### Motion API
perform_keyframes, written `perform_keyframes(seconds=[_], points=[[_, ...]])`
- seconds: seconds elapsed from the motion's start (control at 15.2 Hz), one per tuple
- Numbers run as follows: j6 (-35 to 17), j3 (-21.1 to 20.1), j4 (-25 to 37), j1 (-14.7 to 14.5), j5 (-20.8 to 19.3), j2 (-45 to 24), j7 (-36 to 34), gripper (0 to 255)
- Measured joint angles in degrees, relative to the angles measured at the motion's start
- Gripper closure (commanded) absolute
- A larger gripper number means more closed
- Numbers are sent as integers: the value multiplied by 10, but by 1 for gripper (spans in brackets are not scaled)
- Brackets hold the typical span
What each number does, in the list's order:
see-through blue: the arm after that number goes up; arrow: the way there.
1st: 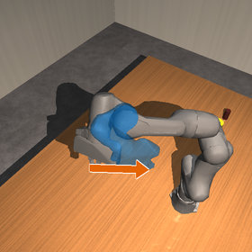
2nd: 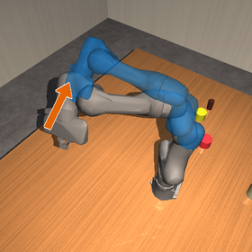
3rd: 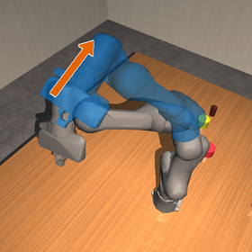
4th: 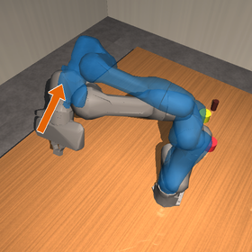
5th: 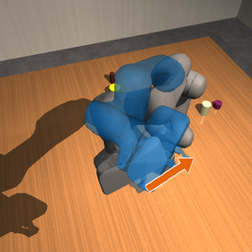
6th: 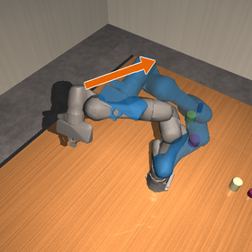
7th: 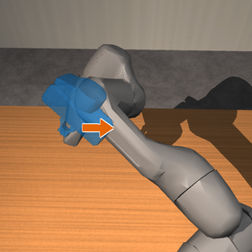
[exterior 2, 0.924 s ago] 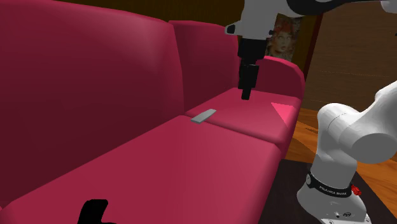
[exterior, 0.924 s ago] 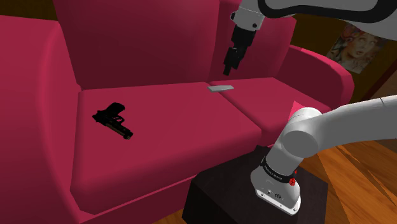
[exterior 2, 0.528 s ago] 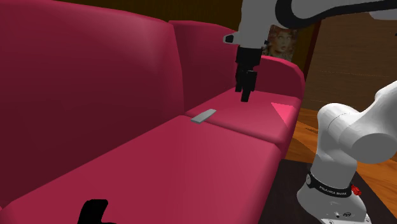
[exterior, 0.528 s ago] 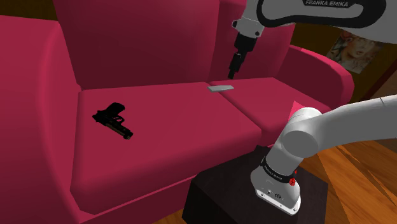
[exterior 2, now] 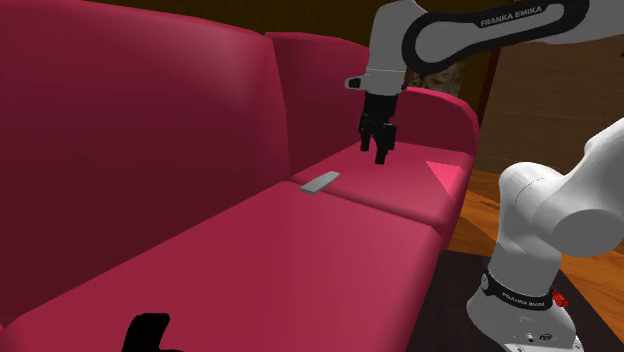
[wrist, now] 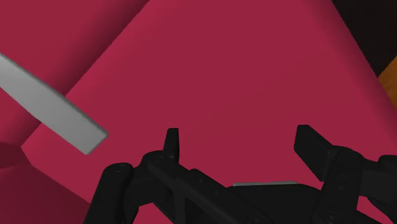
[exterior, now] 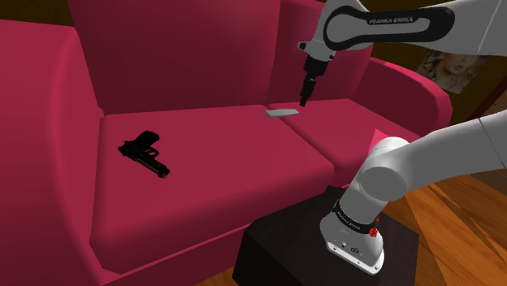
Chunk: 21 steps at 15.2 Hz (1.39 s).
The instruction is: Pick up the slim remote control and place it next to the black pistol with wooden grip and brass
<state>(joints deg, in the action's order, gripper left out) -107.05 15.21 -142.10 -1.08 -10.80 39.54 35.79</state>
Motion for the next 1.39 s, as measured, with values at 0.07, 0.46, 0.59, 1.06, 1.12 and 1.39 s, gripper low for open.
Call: perform_keyframes(seconds=[0.07,0.46,0.59,1.06,1.12,1.39], points=[[-8,19,3,0,-8,-10,30,0],[-79,115,43,-22,-22,-118,189,0],[-96,148,67,-33,-15,-160,248,0],[-151,244,169,-72,74,-339,470,0],[-156,254,188,-73,98,-371,507,0],[-160,260,269,-51,192,-495,647,0]])
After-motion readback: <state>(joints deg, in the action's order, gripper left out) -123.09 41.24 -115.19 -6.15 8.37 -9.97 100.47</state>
